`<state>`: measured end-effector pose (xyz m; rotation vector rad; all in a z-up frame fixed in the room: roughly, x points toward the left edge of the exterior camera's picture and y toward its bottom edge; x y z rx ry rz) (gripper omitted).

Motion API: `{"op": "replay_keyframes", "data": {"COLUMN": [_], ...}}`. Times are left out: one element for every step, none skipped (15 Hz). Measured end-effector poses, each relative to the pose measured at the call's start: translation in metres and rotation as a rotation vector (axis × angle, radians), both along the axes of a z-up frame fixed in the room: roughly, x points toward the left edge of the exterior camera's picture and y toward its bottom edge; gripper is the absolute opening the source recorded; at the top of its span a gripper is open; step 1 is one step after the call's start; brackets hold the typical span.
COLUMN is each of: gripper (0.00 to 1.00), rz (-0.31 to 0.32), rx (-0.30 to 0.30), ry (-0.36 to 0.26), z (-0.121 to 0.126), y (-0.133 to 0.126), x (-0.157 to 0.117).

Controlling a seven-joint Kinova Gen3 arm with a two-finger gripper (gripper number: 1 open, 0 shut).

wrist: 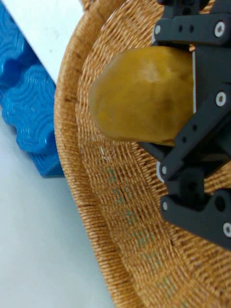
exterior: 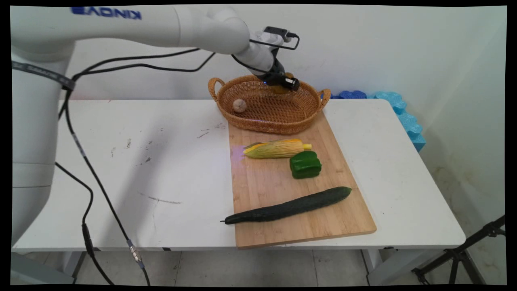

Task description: Place the picked object on the cutting board

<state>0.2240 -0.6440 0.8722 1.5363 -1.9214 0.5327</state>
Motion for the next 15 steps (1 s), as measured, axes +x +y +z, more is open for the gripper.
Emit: {"op": "replay_keyframes", "data": {"gripper": [0.00, 0.00, 0.00, 0.00, 0.00, 0.00, 0.00, 0.00, 0.00, 0.00, 0.00, 0.00, 0.00, 0.00, 0.00], "rz": [-0.022, -0.048, -0.073, -0.095, -0.109, -0.132, -0.147, -0.169, -0.196, -0.223, -0.248, -0.262, -0.285, -0.309, -0.334], "rx": [-0.006, -0.012, -0.018, -0.022, -0.024, -0.028, -0.029, -0.030, -0.030, -0.029, -0.028, -0.026, -0.023, -0.019, -0.013], "ry": [-0.012, -0.026, -0.039, -0.050, -0.057, -0.067, -0.073, -0.082, -0.092, -0.101, -0.108, -0.112, -0.118, -0.125, -0.131], "z": [0.007, 0.015, 0.023, 0.030, 0.034, 0.040, 0.044, 0.050, 0.055, 0.060, 0.064, 0.067, 0.070, 0.073, 0.076], "y": [0.006, 0.012, 0.019, 0.026, 0.030, 0.038, 0.043, 0.051, 0.060, 0.071, 0.080, 0.086, 0.095, 0.105, 0.116], "x": [0.002, 0.005, 0.007, 0.009, 0.011, 0.013, 0.014, 0.015, 0.017, 0.018, 0.019, 0.019, 0.020, 0.021, 0.022]}}
